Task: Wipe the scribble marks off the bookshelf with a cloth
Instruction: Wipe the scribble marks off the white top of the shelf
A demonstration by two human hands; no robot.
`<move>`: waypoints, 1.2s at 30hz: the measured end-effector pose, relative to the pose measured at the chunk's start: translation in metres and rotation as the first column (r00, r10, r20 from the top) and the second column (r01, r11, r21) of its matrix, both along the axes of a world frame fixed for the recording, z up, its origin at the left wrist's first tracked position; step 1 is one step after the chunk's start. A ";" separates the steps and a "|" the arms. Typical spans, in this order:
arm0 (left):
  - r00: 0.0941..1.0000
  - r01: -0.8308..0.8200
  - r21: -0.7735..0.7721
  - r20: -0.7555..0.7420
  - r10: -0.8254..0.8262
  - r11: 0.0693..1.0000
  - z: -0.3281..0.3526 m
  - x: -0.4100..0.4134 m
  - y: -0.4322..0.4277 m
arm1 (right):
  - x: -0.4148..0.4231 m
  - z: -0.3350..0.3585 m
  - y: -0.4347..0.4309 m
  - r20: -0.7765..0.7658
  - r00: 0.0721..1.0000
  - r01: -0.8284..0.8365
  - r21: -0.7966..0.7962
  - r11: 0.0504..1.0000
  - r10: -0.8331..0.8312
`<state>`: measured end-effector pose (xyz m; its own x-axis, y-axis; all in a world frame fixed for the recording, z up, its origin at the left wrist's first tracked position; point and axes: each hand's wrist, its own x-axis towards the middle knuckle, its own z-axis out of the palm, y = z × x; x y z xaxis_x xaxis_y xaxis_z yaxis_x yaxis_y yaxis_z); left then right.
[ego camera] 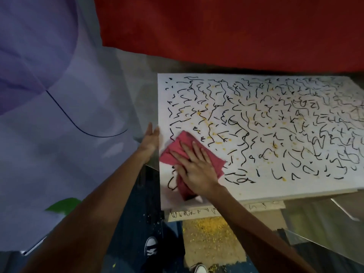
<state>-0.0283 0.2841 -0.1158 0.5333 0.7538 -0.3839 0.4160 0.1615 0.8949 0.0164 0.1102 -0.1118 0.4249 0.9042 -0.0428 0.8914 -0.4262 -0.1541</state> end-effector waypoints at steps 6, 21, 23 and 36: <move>0.996 -0.065 0.216 -0.050 0.078 0.974 -0.007 0.026 0.005 | -0.063 -0.007 -0.043 0.060 0.985 0.155 0.103 0.982 -0.162; 0.733 0.672 0.542 -0.585 -0.348 0.504 -0.005 0.032 0.025 | -0.055 -0.008 -0.014 0.128 0.965 0.215 0.117 0.970 -0.229; 0.722 0.682 0.530 -0.599 -0.347 0.503 -0.003 0.038 0.025 | -0.063 -0.004 -0.009 0.105 0.984 0.130 0.103 0.986 -0.141; 0.813 0.580 0.635 -0.488 -0.316 0.510 -0.013 0.041 0.029 | -0.048 -0.003 -0.022 0.158 0.979 0.119 0.056 0.991 -0.127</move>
<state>0.0125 0.3136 -0.1284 0.8524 0.5228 -0.0113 0.4750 -0.7651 0.4347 -0.0316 0.0886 -0.1152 0.5308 0.8441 0.0756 0.8474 -0.5298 -0.0350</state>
